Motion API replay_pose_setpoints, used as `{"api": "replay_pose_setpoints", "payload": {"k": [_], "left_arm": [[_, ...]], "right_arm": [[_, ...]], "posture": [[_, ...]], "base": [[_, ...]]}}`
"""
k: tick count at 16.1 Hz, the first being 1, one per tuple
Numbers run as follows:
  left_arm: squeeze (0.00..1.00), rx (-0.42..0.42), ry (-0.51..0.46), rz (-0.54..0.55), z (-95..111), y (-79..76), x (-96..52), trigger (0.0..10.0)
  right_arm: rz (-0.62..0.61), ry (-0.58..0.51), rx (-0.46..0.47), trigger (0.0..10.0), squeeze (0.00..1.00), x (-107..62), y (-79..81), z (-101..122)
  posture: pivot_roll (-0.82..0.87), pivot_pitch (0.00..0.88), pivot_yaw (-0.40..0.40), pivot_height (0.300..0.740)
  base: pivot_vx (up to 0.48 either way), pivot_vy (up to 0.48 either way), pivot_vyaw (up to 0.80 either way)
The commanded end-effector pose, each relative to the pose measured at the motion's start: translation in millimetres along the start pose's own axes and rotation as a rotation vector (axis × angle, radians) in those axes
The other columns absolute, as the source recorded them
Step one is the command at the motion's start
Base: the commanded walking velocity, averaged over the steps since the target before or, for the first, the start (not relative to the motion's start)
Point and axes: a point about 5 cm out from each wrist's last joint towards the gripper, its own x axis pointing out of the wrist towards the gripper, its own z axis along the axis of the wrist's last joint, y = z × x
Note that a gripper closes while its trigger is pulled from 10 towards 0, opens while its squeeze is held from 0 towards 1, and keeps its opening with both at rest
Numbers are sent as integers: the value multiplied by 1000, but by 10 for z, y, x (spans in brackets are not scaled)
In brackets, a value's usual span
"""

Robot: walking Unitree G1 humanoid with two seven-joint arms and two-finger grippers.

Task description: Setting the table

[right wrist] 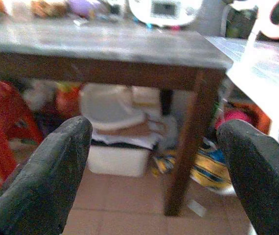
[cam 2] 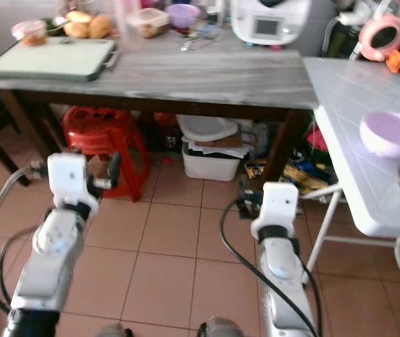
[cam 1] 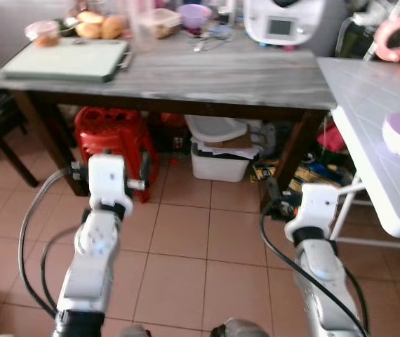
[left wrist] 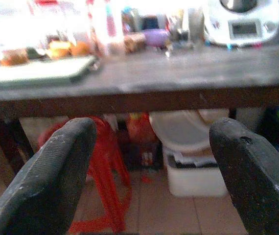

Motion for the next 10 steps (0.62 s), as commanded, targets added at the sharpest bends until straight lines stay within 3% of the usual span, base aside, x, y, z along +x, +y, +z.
{"api": "replay_pose_setpoints", "payload": {"k": [1,2,4,7,10], "left_arm": [[0,7,7,-12,-12,8,-19,10000],[0,5,12,-15,-28,-13,-25,10000],[0,-3,29,-43,-32,-80,-40,10000],[0,-31,99,-93,-135,-119,-132,10000],[0,-49,99,-112,-101,-114,-94,10000]], "right_arm": [[-24,-11,-55,10000,0,49,14,52],[-13,-25,-74,10000,0,64,17,62],[-24,-55,-18,10000,0,101,4,87],[24,-48,29,10000,0,64,99,87],[15,-29,56,10000,0,88,107,71]], "posture": [[-11,0,13,740],[-7,0,13,740],[10,0,11,740],[20,0,12,740],[20,0,17,740]], "base": [[0,-319,0],[0,-319,0],[0,-272,0],[0,0,0],[0,0,0]]}}
